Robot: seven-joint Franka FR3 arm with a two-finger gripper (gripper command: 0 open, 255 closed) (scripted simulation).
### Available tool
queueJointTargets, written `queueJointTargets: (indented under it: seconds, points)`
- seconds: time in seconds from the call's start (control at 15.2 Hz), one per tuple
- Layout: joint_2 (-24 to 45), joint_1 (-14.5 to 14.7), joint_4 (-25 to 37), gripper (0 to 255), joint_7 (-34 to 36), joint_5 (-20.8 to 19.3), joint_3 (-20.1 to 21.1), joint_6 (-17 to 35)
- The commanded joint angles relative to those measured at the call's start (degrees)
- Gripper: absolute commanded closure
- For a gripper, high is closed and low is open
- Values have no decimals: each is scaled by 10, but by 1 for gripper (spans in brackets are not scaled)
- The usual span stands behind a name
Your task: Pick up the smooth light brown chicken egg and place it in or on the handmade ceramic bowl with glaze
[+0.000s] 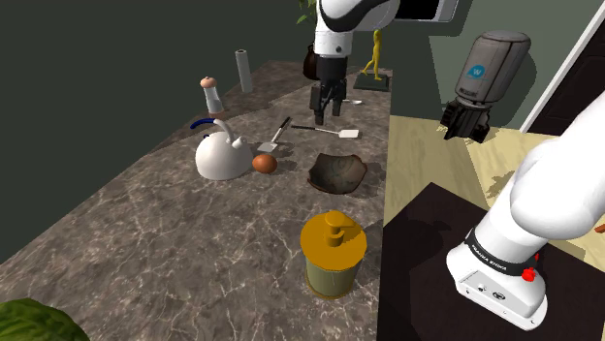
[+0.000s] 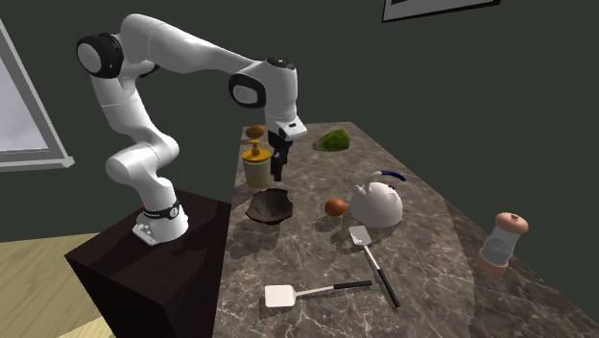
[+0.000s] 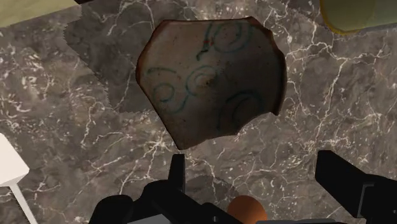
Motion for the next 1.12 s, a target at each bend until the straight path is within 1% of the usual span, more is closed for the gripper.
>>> queueJointTargets:
  seconds: [0.0,0.33,0.59,0.86,1.06]
  points:
    - [40,4,20,0,-3,4,4,19]
    - [147,14,97,0,-6,9,14,47]
    - [235,23,172,0,-6,9,22,58]
    - [327,33,263,0,-4,6,28,57]
    - [399,42,344,0,-2,2,32,48]
